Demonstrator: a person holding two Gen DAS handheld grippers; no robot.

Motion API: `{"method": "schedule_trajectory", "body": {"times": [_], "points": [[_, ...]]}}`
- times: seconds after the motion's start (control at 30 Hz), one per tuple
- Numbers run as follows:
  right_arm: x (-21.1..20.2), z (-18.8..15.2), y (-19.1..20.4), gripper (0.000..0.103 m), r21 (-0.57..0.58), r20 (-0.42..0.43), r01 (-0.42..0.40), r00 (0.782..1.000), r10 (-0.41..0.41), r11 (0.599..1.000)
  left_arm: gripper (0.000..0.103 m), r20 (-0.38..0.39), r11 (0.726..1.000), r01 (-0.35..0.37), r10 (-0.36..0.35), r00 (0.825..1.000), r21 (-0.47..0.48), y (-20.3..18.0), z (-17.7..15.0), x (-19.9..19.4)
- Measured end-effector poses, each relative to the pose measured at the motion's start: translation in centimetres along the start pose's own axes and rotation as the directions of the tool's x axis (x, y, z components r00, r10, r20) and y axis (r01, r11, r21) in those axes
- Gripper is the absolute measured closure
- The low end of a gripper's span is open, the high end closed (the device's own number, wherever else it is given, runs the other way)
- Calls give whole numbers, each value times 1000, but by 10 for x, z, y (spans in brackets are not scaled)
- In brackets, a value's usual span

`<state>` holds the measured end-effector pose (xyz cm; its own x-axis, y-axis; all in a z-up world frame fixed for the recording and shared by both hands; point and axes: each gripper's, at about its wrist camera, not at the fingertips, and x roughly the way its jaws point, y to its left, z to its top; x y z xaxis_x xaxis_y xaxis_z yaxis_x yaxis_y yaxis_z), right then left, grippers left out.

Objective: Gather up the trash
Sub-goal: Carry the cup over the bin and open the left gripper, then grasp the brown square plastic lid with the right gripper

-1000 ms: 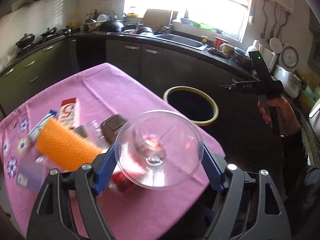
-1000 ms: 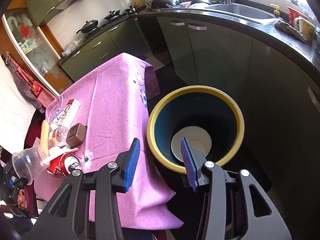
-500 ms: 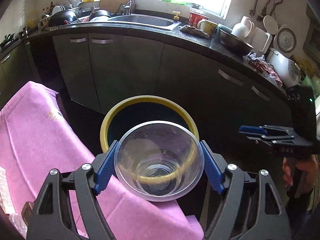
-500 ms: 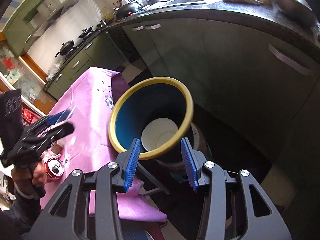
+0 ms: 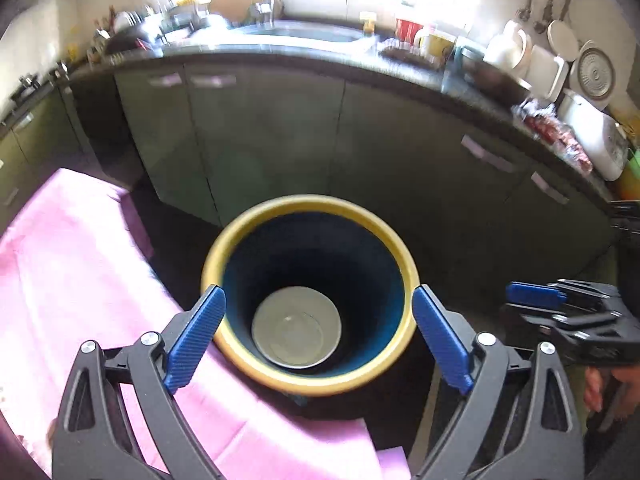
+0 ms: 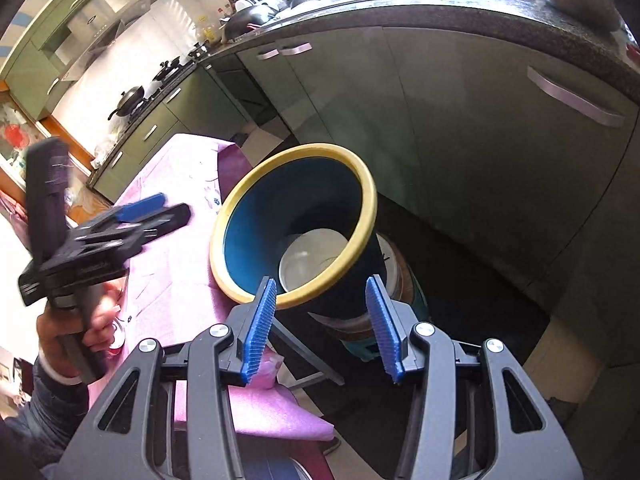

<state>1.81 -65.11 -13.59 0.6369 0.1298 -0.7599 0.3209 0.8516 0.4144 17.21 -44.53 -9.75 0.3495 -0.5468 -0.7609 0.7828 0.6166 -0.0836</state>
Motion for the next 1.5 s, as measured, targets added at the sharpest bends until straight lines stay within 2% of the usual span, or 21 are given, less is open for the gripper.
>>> {"method": "schedule_trajectory", "body": {"times": [0.17, 0.3, 0.4, 0.5, 0.57, 0.73, 0.83, 0.93, 1.0, 1.27, 1.43, 1.47, 1.5], "points": [[14, -3, 39, 56, -92, -37, -51, 998, 47, 995, 11, 106, 999, -15, 21, 994, -52, 32, -29, -92], [38, -3, 96, 55, -203, -102, -121, 990, 101, 972, 8, 175, 984, -79, 107, 979, -158, 74, -63, -165], [59, -5, 149, 55, -288, -156, -190, 976, 150, 939, 8, 212, 952, -169, 225, 951, -256, 104, -96, -214], [79, -13, 209, 55, -373, -212, -257, 959, 188, 892, 7, 216, 901, -262, 348, 912, -345, 129, -128, -250], [94, -18, 245, 55, -425, -243, -289, 949, 199, 858, 7, 208, 870, -294, 397, 894, -396, 143, -148, -266], [120, -39, 315, 55, -491, -303, -334, 931, 202, 804, 7, 170, 824, -315, 435, 884, -471, 173, -192, -289], [130, -44, 341, 46, -529, -290, -310, 941, 176, 790, 7, 152, 805, -325, 450, 880, -496, 185, -209, -298], [141, -49, 358, 43, -553, -293, -292, 945, 146, 781, 7, 145, 793, -326, 455, 879, -514, 192, -222, -302], [148, -50, 366, 37, -572, -285, -262, 952, 111, 777, 7, 146, 789, -313, 448, 882, -528, 195, -227, -302], [172, -52, 379, 33, -624, -253, -163, 968, 0, 764, 7, 153, 786, -292, 436, 887, -545, 203, -237, -302], [183, -53, 381, 33, -640, -242, -123, 969, -48, 758, 7, 146, 783, -286, 428, 892, -552, 207, -242, -299], [185, -53, 381, 35, -642, -240, -114, 969, -57, 758, 7, 145, 783, -285, 428, 892, -553, 208, -243, -299], [187, -53, 380, 42, -642, -242, -114, 969, -59, 759, 7, 144, 783, -284, 427, 893, -554, 208, -243, -299]]}}
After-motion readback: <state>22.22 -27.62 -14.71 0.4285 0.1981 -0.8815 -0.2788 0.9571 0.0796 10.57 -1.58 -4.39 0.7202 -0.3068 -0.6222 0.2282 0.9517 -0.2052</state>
